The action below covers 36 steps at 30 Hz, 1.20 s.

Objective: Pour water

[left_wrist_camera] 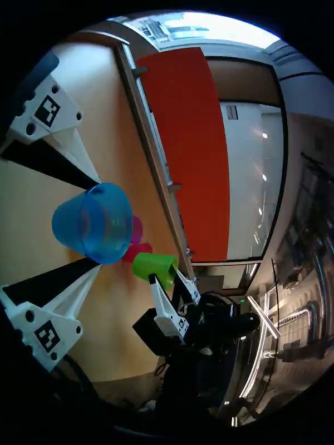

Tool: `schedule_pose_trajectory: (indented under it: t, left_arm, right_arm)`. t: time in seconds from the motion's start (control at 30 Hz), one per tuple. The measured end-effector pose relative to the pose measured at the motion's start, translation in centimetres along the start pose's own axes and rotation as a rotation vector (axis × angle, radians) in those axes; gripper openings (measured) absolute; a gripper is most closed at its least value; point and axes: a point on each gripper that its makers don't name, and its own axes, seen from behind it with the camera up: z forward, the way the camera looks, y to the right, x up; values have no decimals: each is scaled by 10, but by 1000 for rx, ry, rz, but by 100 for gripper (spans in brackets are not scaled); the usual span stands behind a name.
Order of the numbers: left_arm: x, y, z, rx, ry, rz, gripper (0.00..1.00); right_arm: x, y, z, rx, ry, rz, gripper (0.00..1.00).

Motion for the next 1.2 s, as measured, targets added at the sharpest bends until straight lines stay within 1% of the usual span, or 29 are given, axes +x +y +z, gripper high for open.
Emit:
schedule_pose_trajectory:
  t: [0.2,0.43,0.9,1.2]
  left_arm:
    - [14,-2,-5,18,44,-11,84]
    - [21,-3,-10,33,67,-13,84]
    - [29,1,-17,37,92,-17,84]
    - [31,2,-21,41,98,-14,84]
  right_arm:
    - [14,-7,-5,-7,42,-4,91]
    - [22,-12,-10,-10,68,-3,91]
    - [38,-20,-18,-17,137,4,92]
    - [56,-23,-19,-24,216,24,92]
